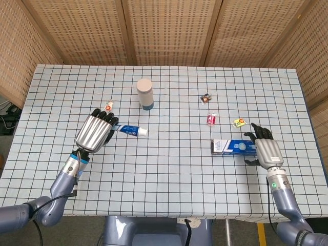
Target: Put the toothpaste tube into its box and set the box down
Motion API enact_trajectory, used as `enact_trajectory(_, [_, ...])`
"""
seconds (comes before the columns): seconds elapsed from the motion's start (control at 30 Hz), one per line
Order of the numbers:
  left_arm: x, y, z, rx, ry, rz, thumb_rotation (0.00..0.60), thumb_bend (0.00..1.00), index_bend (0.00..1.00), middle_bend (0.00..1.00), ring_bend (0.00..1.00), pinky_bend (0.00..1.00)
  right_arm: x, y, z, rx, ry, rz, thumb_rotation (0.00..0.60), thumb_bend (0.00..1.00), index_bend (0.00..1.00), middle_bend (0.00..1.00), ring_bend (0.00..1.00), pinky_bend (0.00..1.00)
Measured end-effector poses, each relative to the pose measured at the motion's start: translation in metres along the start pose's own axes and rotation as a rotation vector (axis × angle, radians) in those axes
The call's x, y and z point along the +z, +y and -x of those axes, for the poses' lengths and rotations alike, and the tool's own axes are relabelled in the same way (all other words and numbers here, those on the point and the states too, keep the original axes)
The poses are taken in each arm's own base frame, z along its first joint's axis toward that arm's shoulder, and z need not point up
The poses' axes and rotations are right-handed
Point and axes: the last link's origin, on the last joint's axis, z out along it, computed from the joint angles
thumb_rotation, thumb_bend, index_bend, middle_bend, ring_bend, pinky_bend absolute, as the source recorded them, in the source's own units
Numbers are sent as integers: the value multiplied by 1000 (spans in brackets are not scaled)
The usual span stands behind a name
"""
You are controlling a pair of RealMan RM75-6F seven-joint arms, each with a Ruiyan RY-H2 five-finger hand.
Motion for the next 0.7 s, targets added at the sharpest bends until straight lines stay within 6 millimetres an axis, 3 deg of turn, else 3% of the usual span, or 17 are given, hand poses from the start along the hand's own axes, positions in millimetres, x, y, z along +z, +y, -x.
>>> enact_trajectory(0.3, [2, -8, 7, -1, -13, -15, 600, 475, 729, 442, 430, 343, 26, 15, 10, -26, -51, 83, 600, 167, 265, 0, 0, 62])
enact_trajectory(0.7, [8, -8, 12, -4, -26, -27, 600, 475, 729, 442, 430, 343, 36, 25, 36, -5, -107, 120, 600, 168, 280, 13, 0, 79])
